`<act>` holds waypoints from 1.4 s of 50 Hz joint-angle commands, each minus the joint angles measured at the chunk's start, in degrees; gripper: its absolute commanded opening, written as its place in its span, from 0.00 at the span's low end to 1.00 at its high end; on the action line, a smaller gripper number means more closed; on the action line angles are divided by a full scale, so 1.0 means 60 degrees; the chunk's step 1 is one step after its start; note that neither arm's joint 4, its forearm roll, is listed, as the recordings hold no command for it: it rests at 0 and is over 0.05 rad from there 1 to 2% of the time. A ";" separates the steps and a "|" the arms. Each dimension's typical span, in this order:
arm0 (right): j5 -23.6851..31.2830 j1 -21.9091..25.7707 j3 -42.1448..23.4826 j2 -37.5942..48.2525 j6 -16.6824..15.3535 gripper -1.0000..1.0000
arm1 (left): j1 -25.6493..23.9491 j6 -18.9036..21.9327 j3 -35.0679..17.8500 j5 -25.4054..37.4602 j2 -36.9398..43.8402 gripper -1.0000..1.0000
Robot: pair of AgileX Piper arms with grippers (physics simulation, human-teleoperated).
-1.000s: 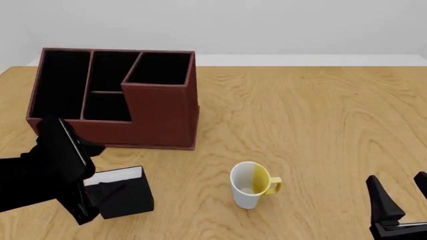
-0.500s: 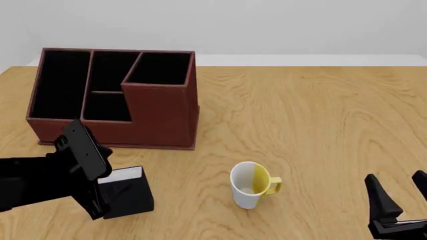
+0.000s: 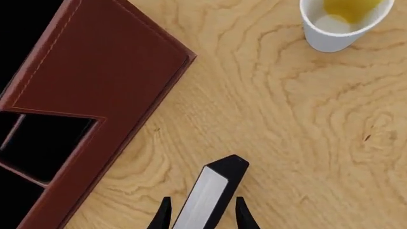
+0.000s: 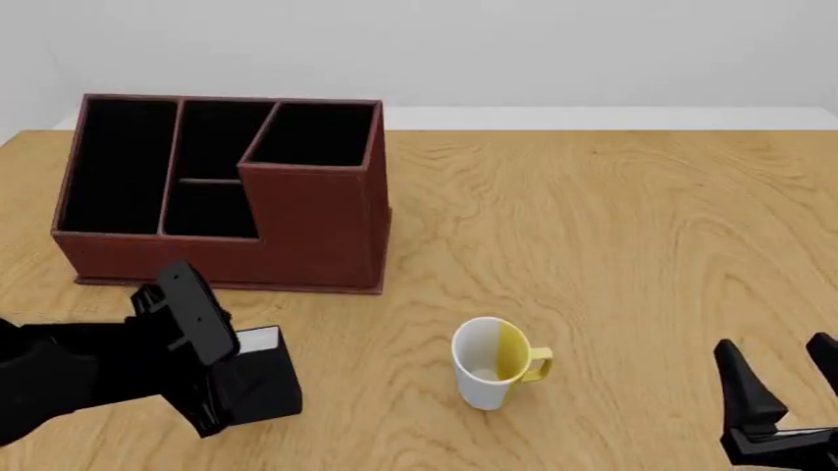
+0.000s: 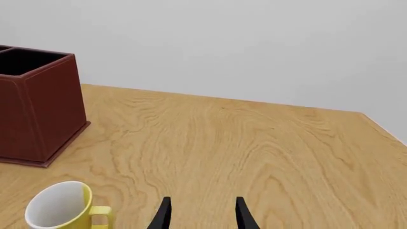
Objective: Pick up the book and place it in the right compartment of the caddy.
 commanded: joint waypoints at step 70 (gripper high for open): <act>0.0044 0.0024 0.0000 0.0022 -0.0025 1.00 | -0.1339 -0.1317 -0.0934 0.2399 -0.2704 0.00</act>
